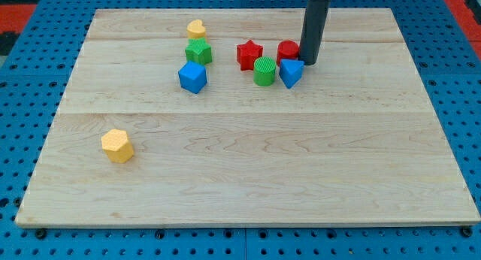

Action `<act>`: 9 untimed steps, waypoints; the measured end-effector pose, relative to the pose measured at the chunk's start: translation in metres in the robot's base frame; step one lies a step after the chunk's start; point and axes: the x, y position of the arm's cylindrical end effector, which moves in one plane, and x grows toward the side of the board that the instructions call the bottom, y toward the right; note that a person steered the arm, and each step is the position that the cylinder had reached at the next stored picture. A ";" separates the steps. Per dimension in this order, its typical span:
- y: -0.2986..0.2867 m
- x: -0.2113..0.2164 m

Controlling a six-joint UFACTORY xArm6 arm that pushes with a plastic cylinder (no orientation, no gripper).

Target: Move the yellow hexagon bit a up

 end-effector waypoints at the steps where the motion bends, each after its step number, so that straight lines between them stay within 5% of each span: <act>1: 0.000 0.001; 3: 0.007 0.147; 5: -0.100 0.258; 9: -0.240 0.247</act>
